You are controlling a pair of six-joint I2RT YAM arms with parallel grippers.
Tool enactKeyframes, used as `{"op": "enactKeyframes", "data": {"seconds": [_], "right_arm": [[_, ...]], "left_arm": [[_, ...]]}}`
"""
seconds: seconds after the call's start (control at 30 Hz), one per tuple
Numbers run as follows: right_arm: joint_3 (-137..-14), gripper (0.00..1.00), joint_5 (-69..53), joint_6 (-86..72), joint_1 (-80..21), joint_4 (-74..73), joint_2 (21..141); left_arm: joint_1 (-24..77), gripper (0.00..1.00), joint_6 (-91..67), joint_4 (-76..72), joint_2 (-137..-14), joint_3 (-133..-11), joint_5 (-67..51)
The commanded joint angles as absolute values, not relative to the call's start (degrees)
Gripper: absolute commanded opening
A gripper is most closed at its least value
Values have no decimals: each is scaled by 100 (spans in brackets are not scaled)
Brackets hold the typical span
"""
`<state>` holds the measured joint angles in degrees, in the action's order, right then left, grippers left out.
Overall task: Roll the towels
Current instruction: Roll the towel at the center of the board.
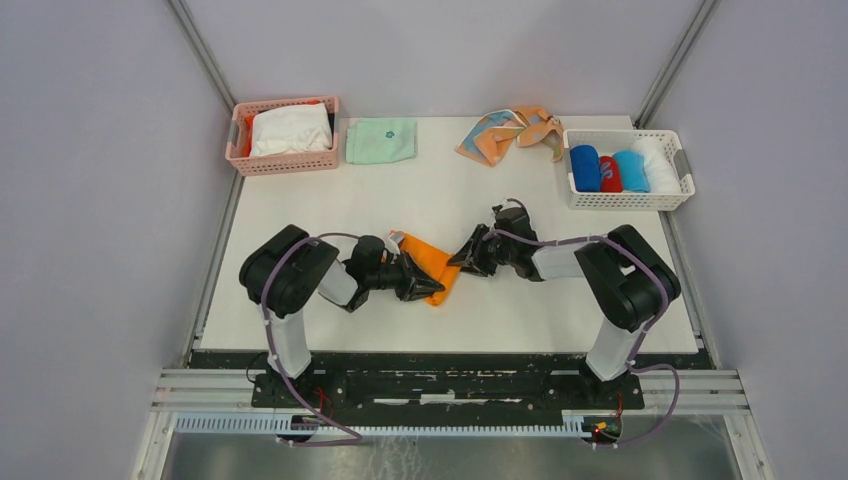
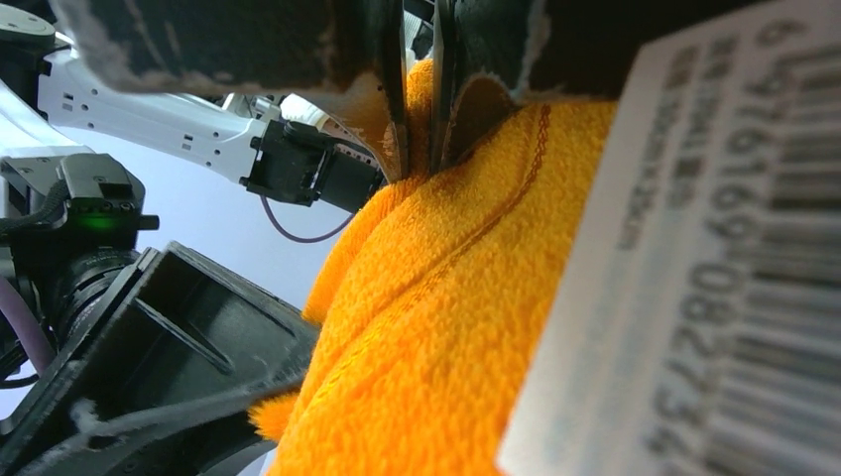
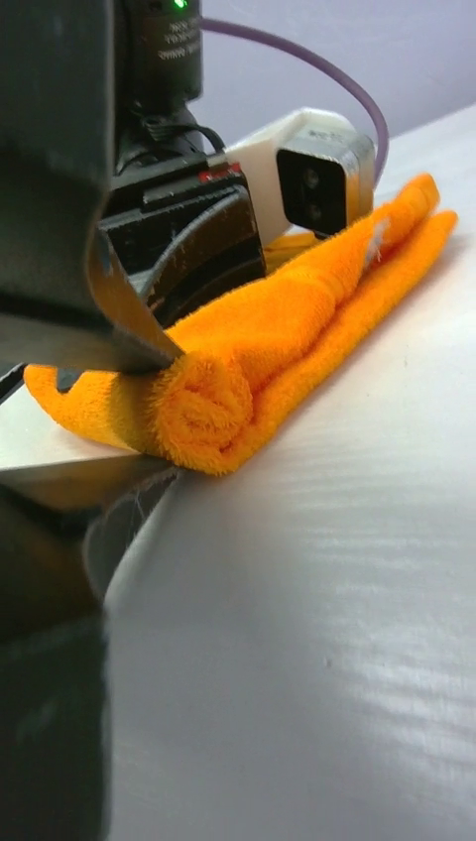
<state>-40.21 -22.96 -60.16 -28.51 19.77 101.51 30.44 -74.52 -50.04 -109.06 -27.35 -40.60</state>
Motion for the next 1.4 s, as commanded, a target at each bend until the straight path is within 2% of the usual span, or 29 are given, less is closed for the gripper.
{"op": "enactKeyframes", "data": {"seconds": [0.0, 0.17, 0.27, 0.43, 0.53, 0.63, 0.67, 0.8, 1.07, 1.37], "right_arm": [[-4307, 35, -1456, -5785, -2897, 743, 10315], [-5006, 18, -793, -5584, -3030, -966, 10182], [-5647, 11, -344, -5519, -3128, -2144, 10197], [-6253, 9, 106, -5546, -3264, -3232, 10305], [-6449, 9, 160, -5615, -3278, -3516, 10399], [-6611, 9, 76, -5646, -3274, -3667, 10518], [-6723, 10, -3, -5668, -3278, -3752, 10592], [-6835, 11, -68, -5639, -3280, -3893, 10673], [-6951, 11, -194, -5555, -3272, -3995, 10796], [-6907, 11, -364, -5546, -3276, -3880, 10888]], "left_arm": [[3014, 10, -7287, -4127, -10603, -2736, -3781], [3139, 31, -6429, -2567, -9702, -2930, -3297], [3451, 43, -5735, -1353, -8993, -3267, -2574], [4566, 53, -4507, 484, -8054, -4143, -181], [5392, 59, -3914, 899, -7901, -4574, 1431], [6217, 60, -3355, 883, -8142, -4900, 2768], [6740, 60, -2840, 740, -8599, -5163, 3657], [7391, 60, -1980, 379, -9292, -5480, 4612], [7743, 59, -812, -32, -10471, -5967, 5479], [7796, 59, -177, -113, -11128, -6353, 5711]]}}
